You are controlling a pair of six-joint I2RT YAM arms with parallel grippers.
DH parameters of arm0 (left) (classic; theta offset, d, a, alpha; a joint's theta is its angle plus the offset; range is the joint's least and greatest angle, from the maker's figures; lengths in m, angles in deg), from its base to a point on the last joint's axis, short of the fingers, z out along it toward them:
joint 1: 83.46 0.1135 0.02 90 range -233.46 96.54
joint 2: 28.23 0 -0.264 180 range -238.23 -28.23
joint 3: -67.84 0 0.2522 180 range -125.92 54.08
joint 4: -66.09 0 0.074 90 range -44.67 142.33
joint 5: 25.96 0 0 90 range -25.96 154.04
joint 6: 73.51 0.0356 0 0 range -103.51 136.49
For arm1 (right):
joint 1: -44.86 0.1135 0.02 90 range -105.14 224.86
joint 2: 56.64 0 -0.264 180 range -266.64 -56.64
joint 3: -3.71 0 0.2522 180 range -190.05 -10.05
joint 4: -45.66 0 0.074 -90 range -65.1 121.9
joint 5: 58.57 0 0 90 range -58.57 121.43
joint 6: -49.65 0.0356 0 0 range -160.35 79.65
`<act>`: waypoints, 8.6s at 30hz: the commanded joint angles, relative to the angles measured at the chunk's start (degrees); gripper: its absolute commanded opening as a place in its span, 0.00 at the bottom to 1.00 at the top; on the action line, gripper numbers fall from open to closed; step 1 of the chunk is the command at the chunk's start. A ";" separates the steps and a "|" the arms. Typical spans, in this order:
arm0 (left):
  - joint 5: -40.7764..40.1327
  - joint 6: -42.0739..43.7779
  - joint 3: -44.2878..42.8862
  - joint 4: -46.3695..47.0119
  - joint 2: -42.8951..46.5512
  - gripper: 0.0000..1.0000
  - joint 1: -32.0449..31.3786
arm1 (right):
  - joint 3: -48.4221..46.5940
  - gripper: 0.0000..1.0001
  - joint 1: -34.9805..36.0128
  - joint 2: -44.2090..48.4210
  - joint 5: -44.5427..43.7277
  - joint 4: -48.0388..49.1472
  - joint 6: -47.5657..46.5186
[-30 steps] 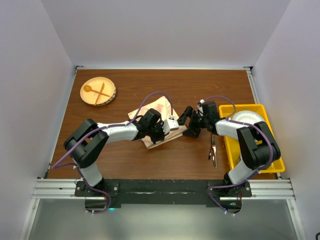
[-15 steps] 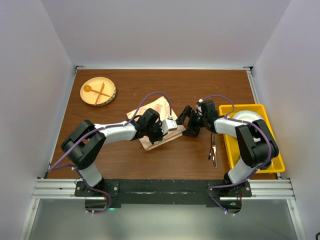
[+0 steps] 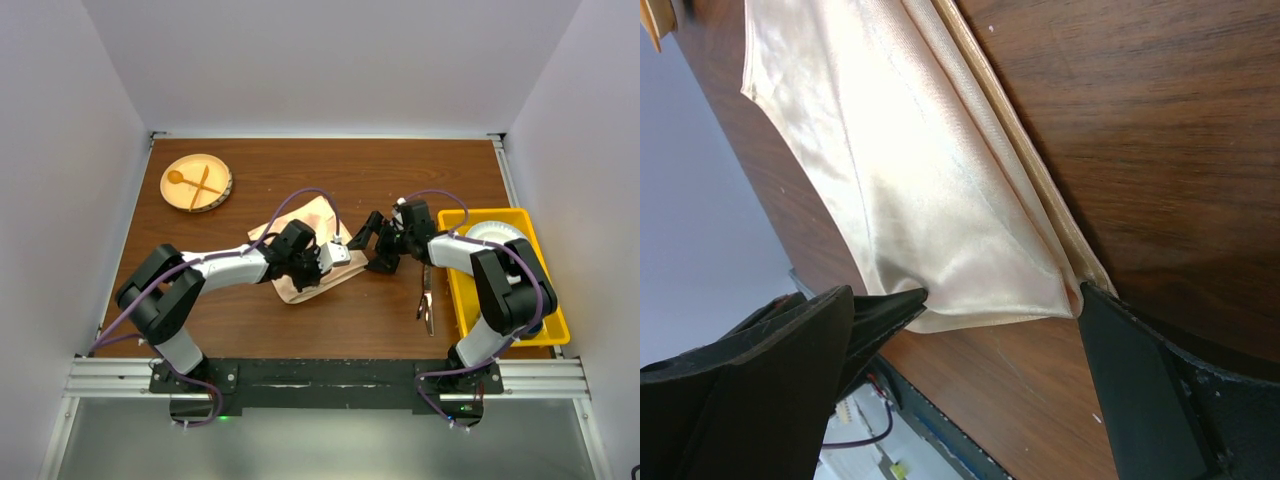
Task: Fold the napkin into a case and place the utensils inside
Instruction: Smooth out the lower triangle-folded napkin at the center of the board.
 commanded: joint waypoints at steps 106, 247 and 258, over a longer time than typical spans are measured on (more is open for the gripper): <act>6.74 0.98 1.11 -13.50 11.67 0.40 12.55 | -41.33 0.37 5.10 -25.85 12.58 -41.50 -54.88; 14.57 16.62 -18.22 -4.63 -15.32 0.22 -5.64 | -33.58 0.14 -4.49 -25.76 10.04 -20.06 -27.02; 16.59 17.59 -18.84 -6.73 -14.18 0.16 -6.87 | -34.54 0.11 -4.31 -27.25 4.41 -23.57 -28.60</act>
